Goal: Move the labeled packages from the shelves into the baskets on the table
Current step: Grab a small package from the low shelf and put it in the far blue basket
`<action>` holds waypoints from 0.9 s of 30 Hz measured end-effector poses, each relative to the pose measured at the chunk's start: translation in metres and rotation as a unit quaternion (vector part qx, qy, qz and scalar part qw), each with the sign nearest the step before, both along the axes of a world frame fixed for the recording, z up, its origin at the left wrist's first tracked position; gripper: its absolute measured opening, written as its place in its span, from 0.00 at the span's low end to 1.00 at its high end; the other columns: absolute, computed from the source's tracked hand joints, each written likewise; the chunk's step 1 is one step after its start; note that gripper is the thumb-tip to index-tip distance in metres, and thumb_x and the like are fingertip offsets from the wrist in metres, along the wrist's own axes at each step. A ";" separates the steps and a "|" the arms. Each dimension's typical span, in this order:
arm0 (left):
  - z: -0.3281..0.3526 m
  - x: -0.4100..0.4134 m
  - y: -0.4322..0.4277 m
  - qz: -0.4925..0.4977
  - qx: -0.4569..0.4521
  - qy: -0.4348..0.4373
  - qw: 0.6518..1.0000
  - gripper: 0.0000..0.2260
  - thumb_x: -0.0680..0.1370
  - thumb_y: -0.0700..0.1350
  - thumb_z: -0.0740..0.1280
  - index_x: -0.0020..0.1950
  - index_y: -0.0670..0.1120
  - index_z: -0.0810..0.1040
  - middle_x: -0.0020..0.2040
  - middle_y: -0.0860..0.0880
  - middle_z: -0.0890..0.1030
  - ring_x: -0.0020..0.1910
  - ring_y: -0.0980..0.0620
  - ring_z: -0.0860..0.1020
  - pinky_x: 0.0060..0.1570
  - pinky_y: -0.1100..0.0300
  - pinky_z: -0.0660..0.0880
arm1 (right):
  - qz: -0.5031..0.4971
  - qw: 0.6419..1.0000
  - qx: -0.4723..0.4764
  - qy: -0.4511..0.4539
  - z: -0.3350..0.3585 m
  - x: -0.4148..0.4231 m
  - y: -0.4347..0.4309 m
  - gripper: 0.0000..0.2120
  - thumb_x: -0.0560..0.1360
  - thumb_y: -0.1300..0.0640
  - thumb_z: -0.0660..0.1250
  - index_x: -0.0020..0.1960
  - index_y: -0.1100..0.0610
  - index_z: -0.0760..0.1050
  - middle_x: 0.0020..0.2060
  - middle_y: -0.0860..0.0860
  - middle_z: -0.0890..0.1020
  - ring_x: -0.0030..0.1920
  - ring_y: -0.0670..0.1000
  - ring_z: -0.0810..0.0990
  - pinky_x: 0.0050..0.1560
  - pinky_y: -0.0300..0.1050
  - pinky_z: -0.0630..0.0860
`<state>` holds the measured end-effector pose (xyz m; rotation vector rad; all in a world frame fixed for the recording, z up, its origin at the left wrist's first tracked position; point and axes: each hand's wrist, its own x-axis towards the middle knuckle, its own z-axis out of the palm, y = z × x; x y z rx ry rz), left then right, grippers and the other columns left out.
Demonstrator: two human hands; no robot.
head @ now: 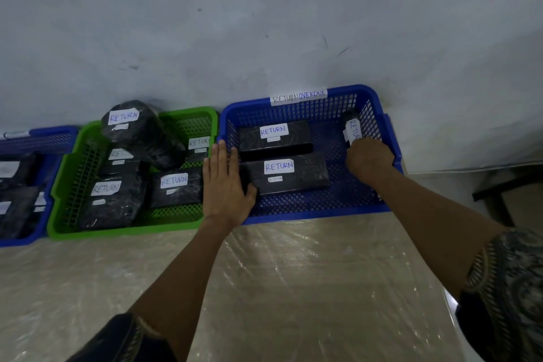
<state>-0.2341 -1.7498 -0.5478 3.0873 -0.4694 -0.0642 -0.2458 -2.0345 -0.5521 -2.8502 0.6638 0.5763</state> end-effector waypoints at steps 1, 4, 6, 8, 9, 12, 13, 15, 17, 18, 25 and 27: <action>0.000 0.000 0.000 0.001 0.000 0.000 1.000 0.38 0.75 0.56 0.62 0.78 0.40 0.51 0.79 0.40 0.43 0.78 0.43 0.40 0.75 0.49 0.38 | 0.002 1.000 -0.005 0.000 0.000 0.000 -0.001 0.18 0.83 0.56 0.52 0.67 0.65 0.68 0.61 0.61 0.76 0.58 0.58 0.77 0.52 0.49 0.74; 0.001 -0.001 0.000 0.004 0.000 -0.001 1.000 0.38 0.74 0.57 0.58 0.78 0.40 0.52 0.79 0.40 0.43 0.78 0.43 0.41 0.75 0.49 0.38 | 0.014 1.000 -0.026 -0.004 0.001 -0.001 -0.001 0.17 0.83 0.55 0.54 0.62 0.65 0.72 0.57 0.60 0.79 0.55 0.58 0.79 0.48 0.48 0.75; 0.001 -0.001 -0.001 0.003 -0.006 -0.003 1.000 0.38 0.73 0.57 0.57 0.78 0.40 0.53 0.79 0.39 0.44 0.78 0.42 0.41 0.75 0.49 0.38 | 0.017 1.000 -0.018 -0.011 0.001 0.000 0.000 0.17 0.83 0.54 0.54 0.61 0.65 0.73 0.57 0.61 0.79 0.54 0.59 0.79 0.48 0.49 0.76; 0.000 0.000 -0.001 0.003 -0.008 -0.006 1.000 0.38 0.73 0.57 0.57 0.78 0.40 0.53 0.79 0.39 0.45 0.78 0.43 0.42 0.75 0.49 0.38 | 0.006 1.000 0.018 -0.020 0.001 0.000 0.000 0.19 0.83 0.52 0.54 0.60 0.66 0.74 0.56 0.62 0.79 0.53 0.60 0.78 0.47 0.49 0.75; 0.000 0.000 -0.001 0.003 -0.007 -0.006 1.000 0.38 0.73 0.57 0.57 0.78 0.40 0.53 0.79 0.40 0.45 0.78 0.43 0.42 0.75 0.49 0.38 | -0.003 0.999 0.041 -0.023 0.001 0.001 0.001 0.20 0.82 0.51 0.54 0.61 0.66 0.73 0.56 0.63 0.78 0.53 0.61 0.78 0.48 0.49 0.76; 0.001 0.000 0.000 0.001 -0.001 -0.005 1.000 0.37 0.75 0.57 0.59 0.78 0.41 0.52 0.79 0.40 0.44 0.78 0.43 0.41 0.75 0.49 0.37 | -0.025 0.995 0.097 -0.025 0.000 0.003 0.002 0.24 0.81 0.47 0.55 0.63 0.67 0.71 0.56 0.64 0.78 0.52 0.62 0.79 0.50 0.53 0.79; 0.001 0.000 0.000 0.001 0.000 -0.004 1.000 0.37 0.75 0.57 0.60 0.78 0.41 0.52 0.79 0.40 0.43 0.78 0.43 0.40 0.75 0.49 0.37 | -0.026 0.994 0.100 -0.023 0.000 0.003 0.003 0.25 0.81 0.46 0.55 0.64 0.67 0.71 0.56 0.64 0.78 0.51 0.62 0.79 0.50 0.54 0.79; 0.002 0.000 0.000 0.001 -0.001 -0.006 1.000 0.37 0.75 0.57 0.58 0.78 0.41 0.52 0.79 0.40 0.44 0.78 0.43 0.40 0.75 0.49 0.37 | -0.029 0.994 0.100 -0.030 0.000 0.004 0.003 0.25 0.81 0.46 0.55 0.64 0.66 0.71 0.56 0.64 0.78 0.52 0.62 0.79 0.51 0.53 0.78; 0.002 0.000 -0.001 0.002 -0.007 -0.007 1.000 0.37 0.74 0.57 0.57 0.78 0.41 0.53 0.79 0.40 0.44 0.78 0.43 0.41 0.75 0.49 0.37 | -0.038 0.993 0.101 -0.048 -0.002 0.004 0.005 0.24 0.81 0.47 0.56 0.64 0.66 0.71 0.57 0.64 0.78 0.54 0.62 0.78 0.53 0.51 0.76; 0.003 0.000 -0.001 0.001 -0.008 -0.006 1.000 0.37 0.74 0.57 0.58 0.78 0.41 0.53 0.79 0.40 0.44 0.78 0.43 0.41 0.75 0.49 0.37 | -0.044 0.992 0.103 -0.056 -0.002 0.004 0.007 0.24 0.81 0.47 0.57 0.64 0.67 0.71 0.57 0.64 0.78 0.54 0.62 0.78 0.52 0.51 0.76; 0.002 0.000 0.001 -0.003 -0.014 -0.004 1.000 0.37 0.75 0.56 0.60 0.78 0.41 0.51 0.79 0.40 0.43 0.78 0.43 0.40 0.75 0.49 0.37 | -0.087 0.978 0.169 -0.089 -0.004 0.010 0.013 0.19 0.79 0.57 0.62 0.64 0.70 0.68 0.56 0.65 0.77 0.54 0.63 0.77 0.47 0.49 0.75; 0.002 0.000 0.001 -0.004 -0.017 -0.003 1.000 0.37 0.75 0.56 0.61 0.78 0.41 0.52 0.79 0.40 0.43 0.78 0.43 0.40 0.75 0.49 0.38 | -0.094 0.977 0.175 -0.080 -0.004 0.010 0.011 0.19 0.79 0.57 0.61 0.64 0.69 0.68 0.57 0.65 0.77 0.54 0.63 0.77 0.49 0.49 0.75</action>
